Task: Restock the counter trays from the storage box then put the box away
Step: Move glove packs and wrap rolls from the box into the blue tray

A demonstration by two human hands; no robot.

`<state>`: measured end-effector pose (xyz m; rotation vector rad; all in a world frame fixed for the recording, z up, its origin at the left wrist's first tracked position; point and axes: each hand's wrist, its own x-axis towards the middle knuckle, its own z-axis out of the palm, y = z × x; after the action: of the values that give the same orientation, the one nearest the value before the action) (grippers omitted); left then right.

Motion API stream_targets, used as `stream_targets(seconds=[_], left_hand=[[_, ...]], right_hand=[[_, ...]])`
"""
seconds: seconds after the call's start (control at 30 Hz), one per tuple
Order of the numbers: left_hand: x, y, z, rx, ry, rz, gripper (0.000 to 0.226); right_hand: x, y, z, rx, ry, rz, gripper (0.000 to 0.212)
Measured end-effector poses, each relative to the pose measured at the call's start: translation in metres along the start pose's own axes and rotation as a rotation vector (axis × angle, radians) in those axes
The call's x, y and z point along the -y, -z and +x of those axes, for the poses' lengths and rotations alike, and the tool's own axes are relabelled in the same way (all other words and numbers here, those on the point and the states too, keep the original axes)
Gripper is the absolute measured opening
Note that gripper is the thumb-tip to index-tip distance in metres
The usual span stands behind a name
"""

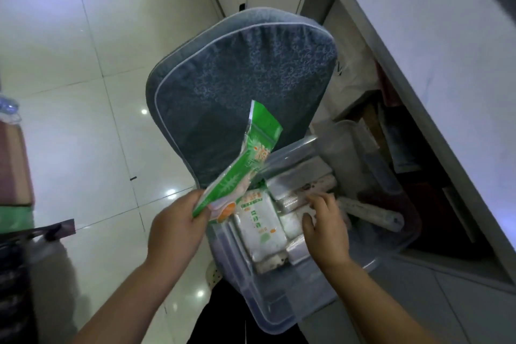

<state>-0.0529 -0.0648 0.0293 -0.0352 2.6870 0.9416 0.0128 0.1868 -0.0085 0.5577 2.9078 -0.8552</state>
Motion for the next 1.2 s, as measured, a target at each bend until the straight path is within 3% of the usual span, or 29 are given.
stream_targets(seconds=[0.2, 0.33, 0.5, 0.63, 0.73, 0.83, 0.97, 1.1, 1.2], left_hand=[[0.019, -0.016, 0.002, -0.036, 0.132, 0.016, 0.011], [0.020, -0.029, 0.006, -0.095, 0.180, 0.031, 0.014], [0.018, -0.037, 0.012, -0.128, 0.162, 0.167, 0.020], [0.012, -0.035, 0.012, -0.131, 0.183, 0.198, 0.018], [0.007, -0.031, 0.010, -0.112, 0.237, 0.199, 0.008], [0.002, -0.028, 0.006, -0.031, 0.285, 0.217, 0.004], [-0.012, -0.031, -0.004, 0.047, 0.332, 0.146, 0.011], [-0.031, -0.030, -0.022, 0.041, 0.356, 0.076, 0.014], [-0.052, -0.022, -0.035, 0.083, 0.367, -0.070, 0.039]], right_hand=[[-0.044, -0.083, 0.023, 0.439, -0.148, -0.080, 0.031], [-0.051, -0.125, 0.043, 0.503, -0.160, -0.185, 0.035], [-0.046, -0.155, 0.047, 0.452, -0.405, -0.151, 0.032], [-0.041, -0.162, 0.034, 0.481, -0.505, -0.119, 0.053], [-0.042, -0.159, 0.037, 0.539, -0.602, -0.008, 0.042], [-0.040, -0.143, 0.041, 0.549, -0.581, 0.139, 0.021], [-0.026, -0.103, 0.039, 0.462, -0.471, 0.223, 0.016], [-0.009, -0.045, 0.033, 0.319, -0.447, 0.332, 0.036], [0.008, 0.002, 0.028, 0.200, -0.374, 0.401, 0.040]])
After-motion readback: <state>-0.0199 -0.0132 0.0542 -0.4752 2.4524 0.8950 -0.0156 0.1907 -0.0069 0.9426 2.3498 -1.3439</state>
